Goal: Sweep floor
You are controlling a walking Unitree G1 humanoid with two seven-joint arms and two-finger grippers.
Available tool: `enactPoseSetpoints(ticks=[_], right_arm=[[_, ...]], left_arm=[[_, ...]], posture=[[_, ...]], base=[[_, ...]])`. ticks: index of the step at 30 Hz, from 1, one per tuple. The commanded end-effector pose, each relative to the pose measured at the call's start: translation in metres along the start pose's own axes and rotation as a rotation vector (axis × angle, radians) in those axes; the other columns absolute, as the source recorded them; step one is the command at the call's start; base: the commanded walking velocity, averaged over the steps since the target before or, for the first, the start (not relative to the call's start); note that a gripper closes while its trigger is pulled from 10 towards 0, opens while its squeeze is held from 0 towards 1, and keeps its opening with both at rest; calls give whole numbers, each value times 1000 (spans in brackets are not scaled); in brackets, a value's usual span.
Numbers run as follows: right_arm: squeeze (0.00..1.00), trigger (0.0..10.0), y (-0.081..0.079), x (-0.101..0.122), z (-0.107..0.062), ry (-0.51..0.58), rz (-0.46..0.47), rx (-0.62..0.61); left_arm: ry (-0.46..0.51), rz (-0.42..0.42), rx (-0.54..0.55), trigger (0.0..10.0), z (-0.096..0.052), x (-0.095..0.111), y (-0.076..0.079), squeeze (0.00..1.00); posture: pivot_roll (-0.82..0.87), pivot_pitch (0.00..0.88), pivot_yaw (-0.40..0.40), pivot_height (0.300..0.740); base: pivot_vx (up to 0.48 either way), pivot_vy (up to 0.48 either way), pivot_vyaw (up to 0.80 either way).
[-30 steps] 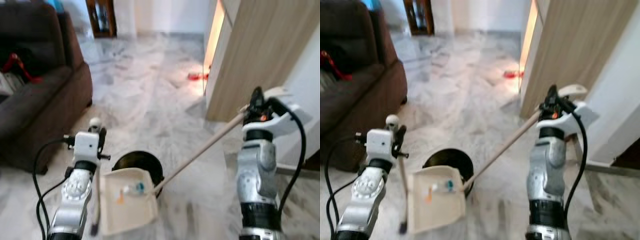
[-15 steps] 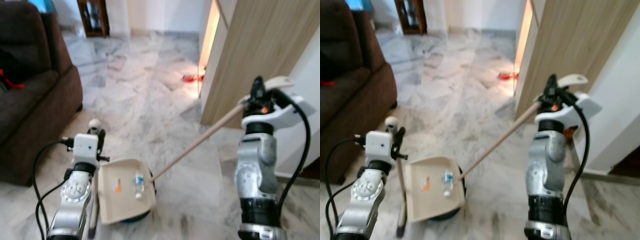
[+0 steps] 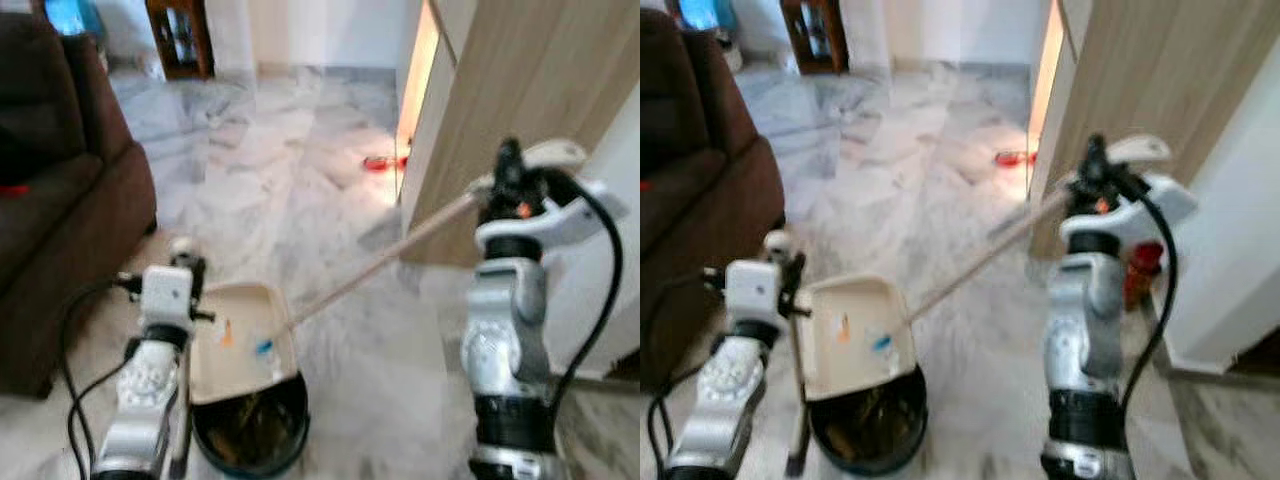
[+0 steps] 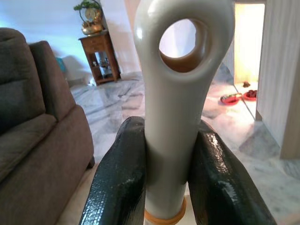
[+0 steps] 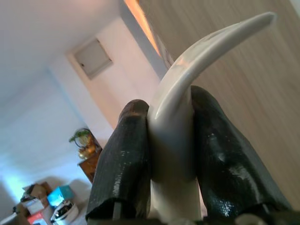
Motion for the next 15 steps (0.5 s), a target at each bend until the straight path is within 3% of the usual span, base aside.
enactPoseSetpoints(ticks=[1, 8, 15], right_arm=[[0, 10000, -26, 2, 3, 16, 61, 74], [0, 10000, -35, -2, 0, 1, 45, 114], [0, 10000, -62, 0, -7, 21, -36, 229]], left_arm=[[56, -19, 10, 10000, 3, 13, -2, 0], [60, -15, 9, 10000, 3, 14, -2, 0], [65, -13, 4, 10000, 3, 15, -2, 0]], posture=[[146, 12, -19, 740], [146, 15, -18, 740], [144, 19, -17, 740]], base=[[0, 0, 0], [0, 0, 0], [0, 0, 0]])
Point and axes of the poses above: a point about 5 cm out from each wrist's last joint towards the gripper, its own z axis pointing out of the wrist towards the gripper, its own x axis along the axis of the wrist's last joint, y = z × x, the point moved 5 cm from there along z, pointing out of the wrist towards the gripper, and after that the axes turned 15 degrees about z, right-handed, at the moved point
